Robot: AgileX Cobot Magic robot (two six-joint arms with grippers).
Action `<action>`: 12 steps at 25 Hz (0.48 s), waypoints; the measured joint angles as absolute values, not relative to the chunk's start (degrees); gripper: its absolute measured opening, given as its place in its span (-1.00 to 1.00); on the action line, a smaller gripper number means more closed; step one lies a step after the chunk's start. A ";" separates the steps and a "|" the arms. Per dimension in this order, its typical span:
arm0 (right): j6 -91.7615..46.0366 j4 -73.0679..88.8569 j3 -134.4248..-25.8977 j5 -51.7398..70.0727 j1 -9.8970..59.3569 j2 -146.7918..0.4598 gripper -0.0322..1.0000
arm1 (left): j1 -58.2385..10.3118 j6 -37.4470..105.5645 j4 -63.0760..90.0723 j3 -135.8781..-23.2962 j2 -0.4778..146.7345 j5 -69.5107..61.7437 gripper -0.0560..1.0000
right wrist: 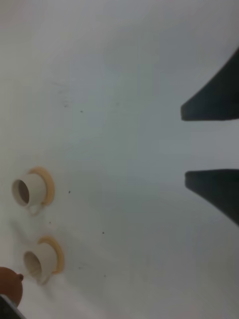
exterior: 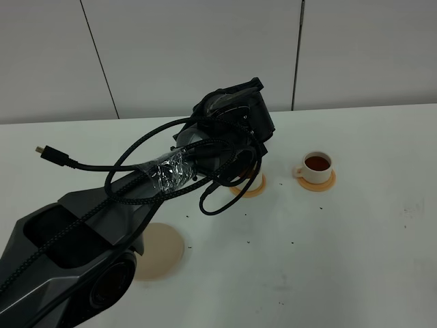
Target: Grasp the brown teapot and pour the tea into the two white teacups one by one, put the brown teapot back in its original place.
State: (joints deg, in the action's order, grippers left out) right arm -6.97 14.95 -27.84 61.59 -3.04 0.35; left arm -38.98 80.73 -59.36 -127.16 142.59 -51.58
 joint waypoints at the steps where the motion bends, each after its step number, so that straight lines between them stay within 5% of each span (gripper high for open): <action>1: -6.97 14.95 -27.84 61.59 -3.04 0.35 -0.47 | -38.98 80.73 -59.43 -127.16 142.59 -51.53 -0.56; 12: -6.97 14.95 -27.84 61.59 -3.04 0.35 -0.47 | -38.98 80.73 -60.31 -127.16 142.59 -49.79 -0.56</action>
State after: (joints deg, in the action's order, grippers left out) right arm -6.97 14.95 -27.84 61.59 -3.04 0.35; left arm -38.98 80.73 -60.31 -127.16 142.59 -49.79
